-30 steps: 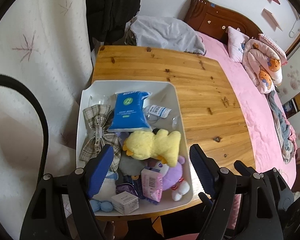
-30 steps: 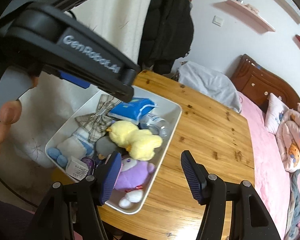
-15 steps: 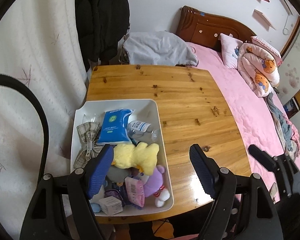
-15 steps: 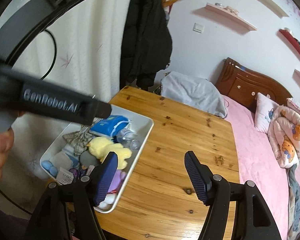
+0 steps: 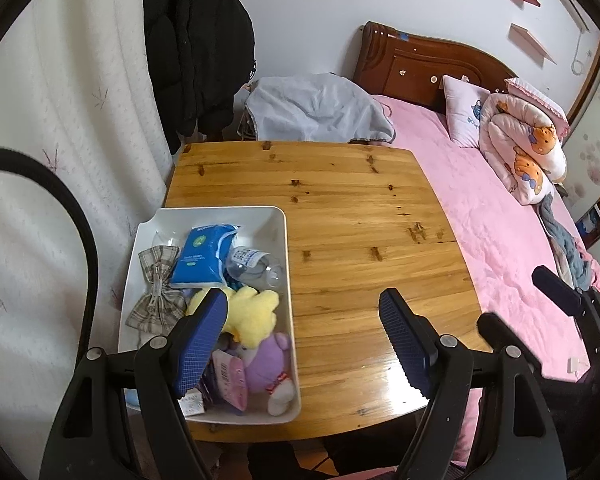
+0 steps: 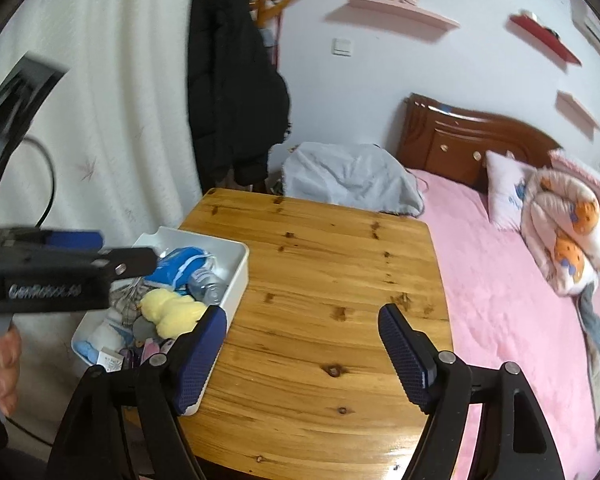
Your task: Organize objects
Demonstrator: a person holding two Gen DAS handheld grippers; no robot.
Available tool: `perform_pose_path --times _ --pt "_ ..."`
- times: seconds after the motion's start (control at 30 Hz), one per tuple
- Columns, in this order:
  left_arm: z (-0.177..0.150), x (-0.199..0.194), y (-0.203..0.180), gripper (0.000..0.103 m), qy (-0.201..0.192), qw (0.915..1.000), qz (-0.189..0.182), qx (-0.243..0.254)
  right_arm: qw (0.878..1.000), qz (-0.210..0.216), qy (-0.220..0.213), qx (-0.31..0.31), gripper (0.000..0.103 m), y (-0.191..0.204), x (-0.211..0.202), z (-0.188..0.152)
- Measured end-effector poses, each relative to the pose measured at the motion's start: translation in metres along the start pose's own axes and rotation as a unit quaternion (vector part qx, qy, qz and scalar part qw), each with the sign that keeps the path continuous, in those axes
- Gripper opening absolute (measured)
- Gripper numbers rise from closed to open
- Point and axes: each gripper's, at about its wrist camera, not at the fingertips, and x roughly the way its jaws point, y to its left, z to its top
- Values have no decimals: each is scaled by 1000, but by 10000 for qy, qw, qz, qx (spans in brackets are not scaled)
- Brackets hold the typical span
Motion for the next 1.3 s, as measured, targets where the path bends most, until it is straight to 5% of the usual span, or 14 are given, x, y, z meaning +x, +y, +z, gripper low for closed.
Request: perform_pose_path --times 0.63,1.3 --pt "-1 0 -32 81 38 9985 551 -45 9961 9 372 804 80 -50 10 14" --pt "8 12 -33 81 115 9968 794 -20 9966 -237 387 685 80 -46 22 24"
